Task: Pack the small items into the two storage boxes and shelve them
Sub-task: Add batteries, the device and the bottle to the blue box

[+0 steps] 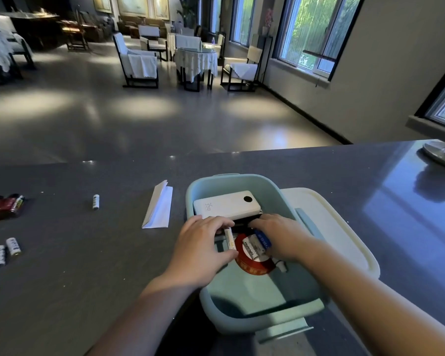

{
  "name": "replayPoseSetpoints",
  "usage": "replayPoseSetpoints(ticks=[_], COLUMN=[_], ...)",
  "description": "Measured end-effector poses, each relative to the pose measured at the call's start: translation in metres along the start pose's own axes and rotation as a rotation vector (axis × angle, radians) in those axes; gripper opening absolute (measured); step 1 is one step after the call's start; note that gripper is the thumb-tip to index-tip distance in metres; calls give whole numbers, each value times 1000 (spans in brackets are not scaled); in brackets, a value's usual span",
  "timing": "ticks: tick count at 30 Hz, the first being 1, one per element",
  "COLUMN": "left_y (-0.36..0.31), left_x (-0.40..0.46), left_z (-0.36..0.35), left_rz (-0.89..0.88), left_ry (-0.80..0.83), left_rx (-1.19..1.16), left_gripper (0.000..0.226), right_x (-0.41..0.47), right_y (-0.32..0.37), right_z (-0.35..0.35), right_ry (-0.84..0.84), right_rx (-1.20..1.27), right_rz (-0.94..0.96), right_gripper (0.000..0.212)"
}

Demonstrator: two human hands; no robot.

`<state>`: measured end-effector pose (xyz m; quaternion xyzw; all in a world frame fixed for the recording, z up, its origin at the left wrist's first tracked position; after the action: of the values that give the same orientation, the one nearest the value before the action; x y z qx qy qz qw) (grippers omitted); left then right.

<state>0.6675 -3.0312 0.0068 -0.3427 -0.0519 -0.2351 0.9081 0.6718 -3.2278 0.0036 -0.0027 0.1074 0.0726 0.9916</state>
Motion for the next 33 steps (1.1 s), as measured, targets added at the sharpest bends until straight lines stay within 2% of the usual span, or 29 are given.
replayPoseSetpoints(ticks=[2, 4, 6, 8, 11, 14, 16, 19, 22, 26, 33], left_y=[0, 0, 0, 1, 0, 2, 10, 22, 24, 25, 25], left_x=[1, 1, 2, 2, 2, 0, -4, -12, -15, -13, -13], left_z=[0, -2, -3, -4, -4, -4, -5, -10, -12, -12, -12], left_rz=[4, 6, 3, -1, -32, -37, 11, 78, 78, 68, 70], left_ry=[-17, -24, -41, -55, -47, -91, -196, -272, -256, -244, -252], left_rx=[-35, -58, -70, -83, -58, -84, -166, -318, -327, -299, -304], left_gripper=[56, 66, 75, 79, 79, 72, 52, 30, 33, 33, 32], right_x=[-11, -23, -27, -26, -19, -12, -8, -1, 5, 12, 13], right_y=[6, 21, 36, 45, 45, 30, 17, 7, 6, 7, 6], right_z=[9, 18, 17, 10, 5, 2, 2, -4, -12, -16, -21], right_ry=[-153, -300, -292, -223, -172, -228, -273, -199, -149, -171, -151], right_rx=[187, 594, 940, 1028, 1110, 990, 752, 517, 443, 355, 342], right_rz=[-9, -90, -174, -211, -283, -345, -363, -366, -368, -345, -340], right_gripper=[42, 20, 18, 25, 25, 21, 19, 18, 18, 17, 15])
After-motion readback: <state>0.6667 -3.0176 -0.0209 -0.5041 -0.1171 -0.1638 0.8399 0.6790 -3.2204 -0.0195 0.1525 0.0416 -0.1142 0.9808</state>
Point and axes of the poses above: each hand's wrist, its own x-axis towards the middle knuckle, its own z-axis out of the back of the hand, y = z × x, the point moved 2 cm from there along x, towards the middle knuckle, and after that the axes turned 2 degrees about x, right-handed, at the moved point
